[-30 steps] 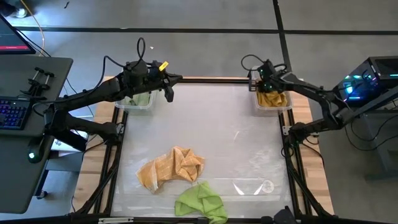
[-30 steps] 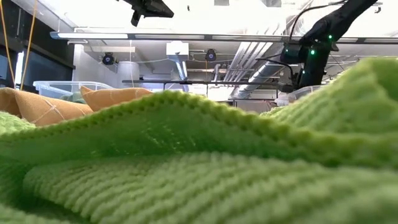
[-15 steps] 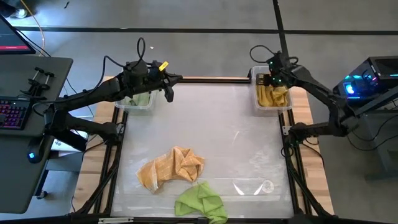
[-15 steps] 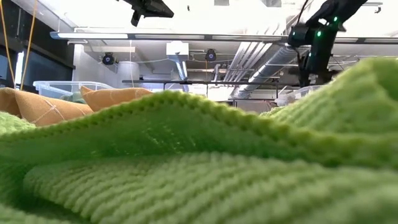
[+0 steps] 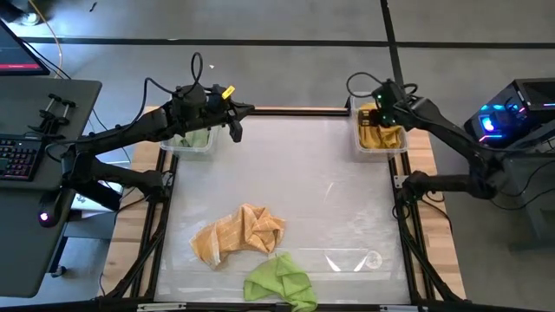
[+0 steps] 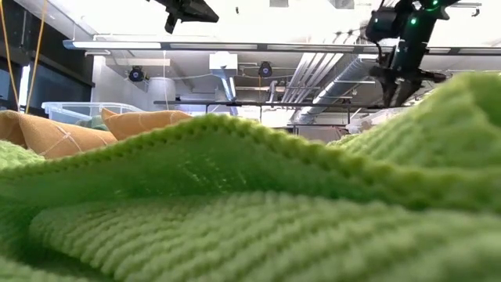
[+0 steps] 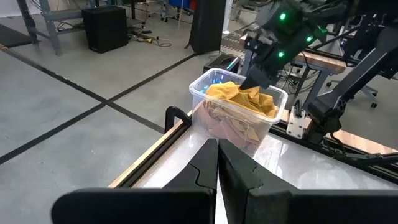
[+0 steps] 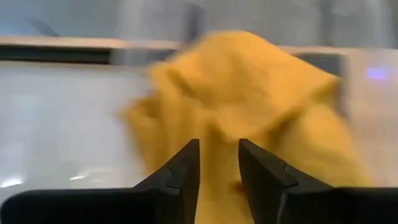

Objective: Sort towels by color in basket
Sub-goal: Put the yellow kitchen towel into the right transparent bin

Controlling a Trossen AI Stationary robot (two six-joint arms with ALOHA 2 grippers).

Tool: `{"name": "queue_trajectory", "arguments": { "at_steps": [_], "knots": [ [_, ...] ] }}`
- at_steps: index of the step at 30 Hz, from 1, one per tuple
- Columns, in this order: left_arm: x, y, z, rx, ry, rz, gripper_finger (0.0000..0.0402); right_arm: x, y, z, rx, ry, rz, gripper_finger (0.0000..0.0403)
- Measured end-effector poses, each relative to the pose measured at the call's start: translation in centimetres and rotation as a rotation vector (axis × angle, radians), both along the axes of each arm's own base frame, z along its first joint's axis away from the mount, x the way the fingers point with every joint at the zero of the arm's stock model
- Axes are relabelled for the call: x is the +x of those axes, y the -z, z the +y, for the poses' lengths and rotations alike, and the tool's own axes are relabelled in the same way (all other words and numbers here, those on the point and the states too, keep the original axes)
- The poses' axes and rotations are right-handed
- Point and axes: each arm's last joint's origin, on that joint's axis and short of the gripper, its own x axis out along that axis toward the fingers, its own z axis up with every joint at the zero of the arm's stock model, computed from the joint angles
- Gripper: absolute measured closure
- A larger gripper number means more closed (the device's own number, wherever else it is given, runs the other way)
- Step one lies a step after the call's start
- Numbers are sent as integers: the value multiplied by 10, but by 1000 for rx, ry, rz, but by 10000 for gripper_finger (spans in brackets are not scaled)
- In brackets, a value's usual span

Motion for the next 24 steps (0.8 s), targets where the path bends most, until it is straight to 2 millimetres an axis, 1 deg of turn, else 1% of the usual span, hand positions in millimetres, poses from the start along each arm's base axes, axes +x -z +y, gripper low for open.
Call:
{"name": "queue_trajectory", "arguments": {
  "at_steps": [3, 6, 12, 14, 17, 20, 24],
  "knots": [
    [0, 0, 0, 0, 0, 0, 401, 4, 8, -3, 3, 33, 107, 321],
    [0, 0, 0, 0, -1, 0, 401, 11, 19, -12, 27, 15, 163, 342],
    [0, 0, 0, 0, 0, 1, 401, 27, 52, -29, 104, -7, 330, 396],
    [0, 0, 0, 0, -1, 0, 401, 33, 59, -35, 129, -22, 323, 398],
    [0, 0, 0, 0, -1, 1, 401, 36, 69, -40, 178, -40, 315, 399],
    [0, 0, 0, 0, -1, 1, 401, 35, 69, -43, 185, -58, 304, 401],
    [0, 0, 0, 0, -1, 1, 401, 27, 55, -38, 146, -37, 304, 397]
  ]
}}
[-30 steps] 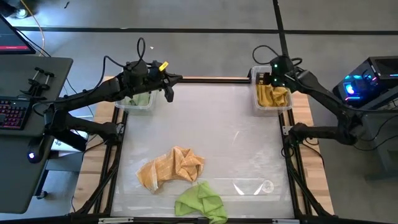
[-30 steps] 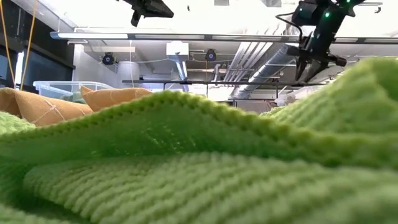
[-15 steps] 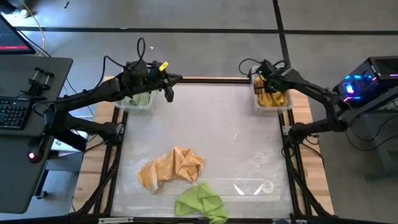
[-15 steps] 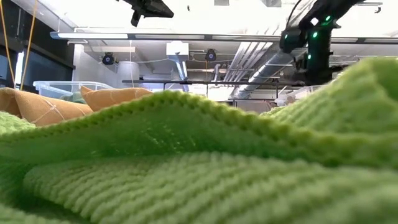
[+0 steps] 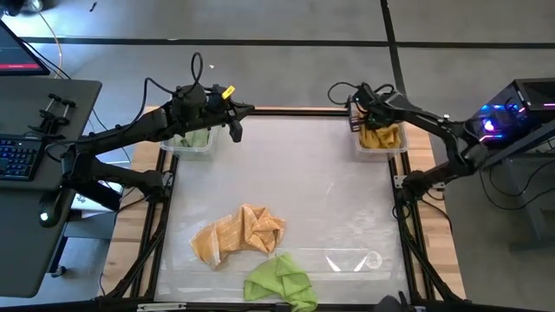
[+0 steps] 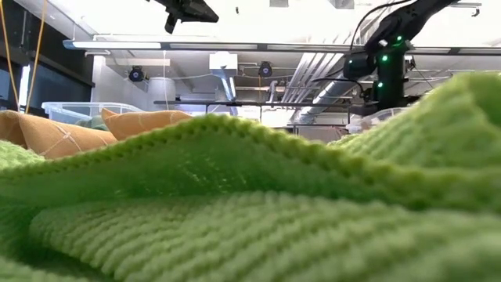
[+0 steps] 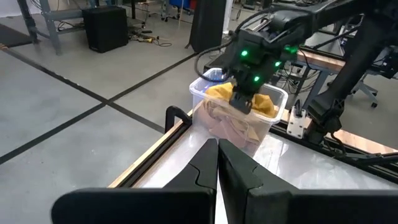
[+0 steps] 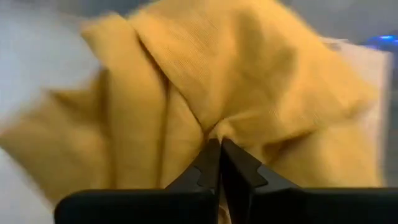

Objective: Sort towels by color in basket
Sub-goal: Put the yellow kitchen towel into the right transparent bin, then put the light green microfiber towel into the left transparent bin

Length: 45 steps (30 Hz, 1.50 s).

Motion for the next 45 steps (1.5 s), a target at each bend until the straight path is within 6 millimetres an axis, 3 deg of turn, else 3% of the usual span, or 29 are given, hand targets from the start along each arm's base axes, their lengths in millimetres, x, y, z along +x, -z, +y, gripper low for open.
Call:
{"name": "queue_trajectory", "arguments": {
  "at_steps": [6, 12, 16, 20, 28, 33, 45],
  "knots": [
    [0, 0, 0, 0, 0, 0, 401, -19, -39, 21, -108, 45, -60, 389],
    [0, 0, 0, 13, 4, 7, 401, -30, -68, 48, -185, 28, -258, 330],
    [0, 0, 0, 44, 13, 24, 401, -25, -85, 73, -196, -95, -433, 293],
    [0, 0, 0, 54, 16, 30, 401, -7, -97, 103, -220, -242, -593, 286],
    [0, 8, 0, 68, 33, 121, 401, 27, -97, 164, -161, -495, -670, 286],
    [-2, 14, -2, 23, 87, 167, 401, 37, -92, 189, -78, -588, -679, 286],
    [-2, 22, -14, -70, 281, 221, 401, 41, -93, 207, -26, -714, -703, 286]
  ]
}}
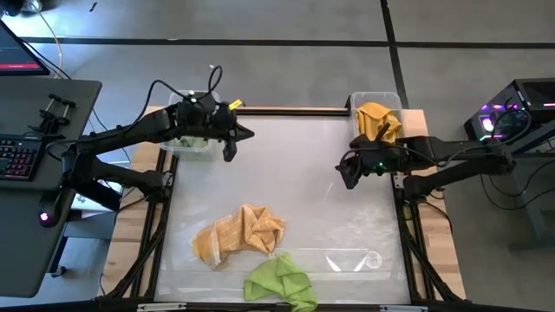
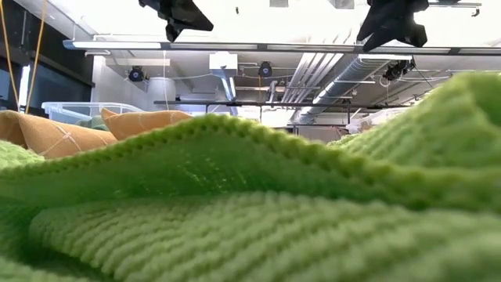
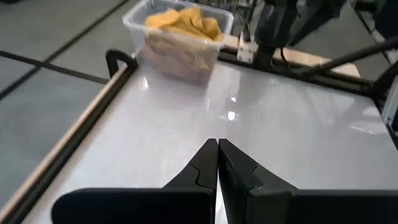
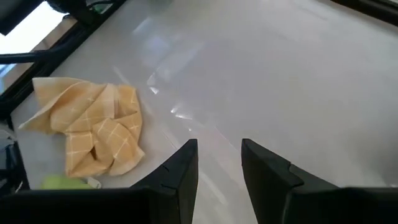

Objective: Sort towels by color in basket
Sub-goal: Put the light green microfiber towel into the left transparent bin

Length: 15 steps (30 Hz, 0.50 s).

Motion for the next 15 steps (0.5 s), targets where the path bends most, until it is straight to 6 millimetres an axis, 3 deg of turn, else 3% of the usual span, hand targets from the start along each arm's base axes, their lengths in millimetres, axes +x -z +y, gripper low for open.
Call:
{"name": "queue_trajectory", "arguments": {
  "at_steps": [7, 15],
  "knots": [
    [-1, 8, -12, -26, 48, 95, 401, 16, 3, 8, 16, -282, -2, 286],
    [-2, 11, -17, -16, 82, 135, 401, 60, 24, 21, 164, -528, -29, 281]
  ]
}}
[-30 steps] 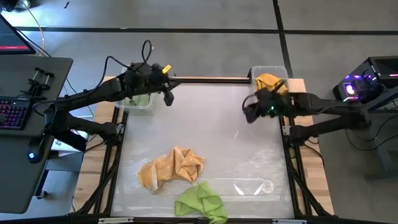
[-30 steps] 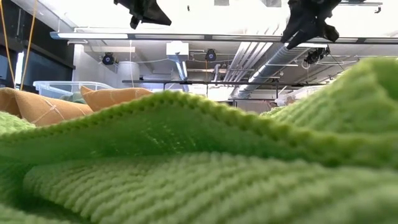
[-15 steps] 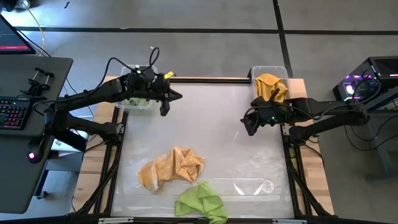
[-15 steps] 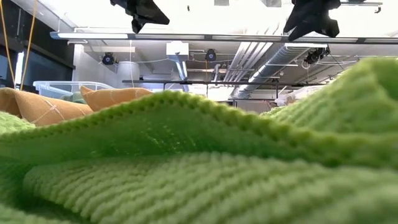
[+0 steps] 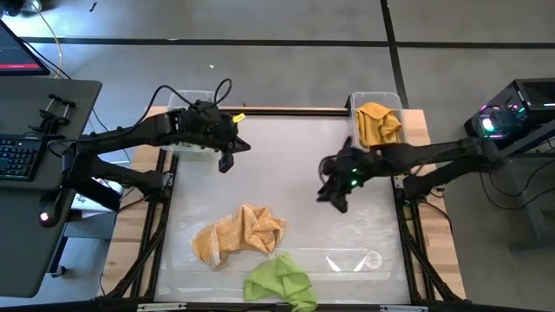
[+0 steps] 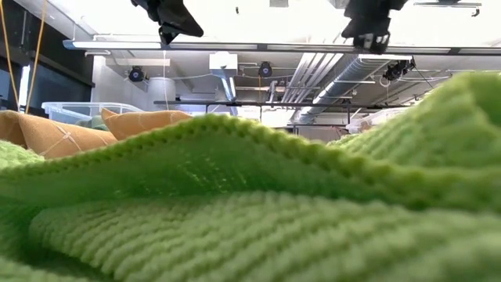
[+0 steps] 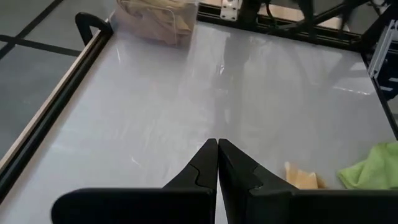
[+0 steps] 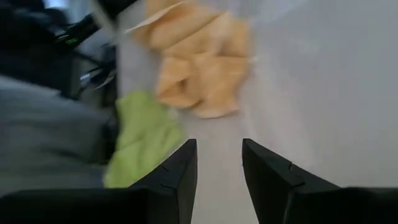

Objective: Sort towels by color in basket
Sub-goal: Put the light green microfiber towel into the left transparent bin

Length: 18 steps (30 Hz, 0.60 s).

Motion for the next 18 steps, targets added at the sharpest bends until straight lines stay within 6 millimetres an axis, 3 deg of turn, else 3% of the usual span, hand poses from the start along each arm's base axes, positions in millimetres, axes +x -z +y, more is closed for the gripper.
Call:
{"name": "queue_trajectory", "arguments": {
  "at_steps": [7, 12, 18],
  "knots": [
    [-1, 2, -3, -7, 12, 29, 401, 37, 30, 34, 134, -196, 20, 236],
    [-4, 7, -8, 3, 52, 97, 401, 51, 51, 59, 248, -228, 98, 189],
    [-6, 11, -14, 2, 84, 148, 401, 60, 58, 95, 264, -385, 4, 150]
  ]
}}
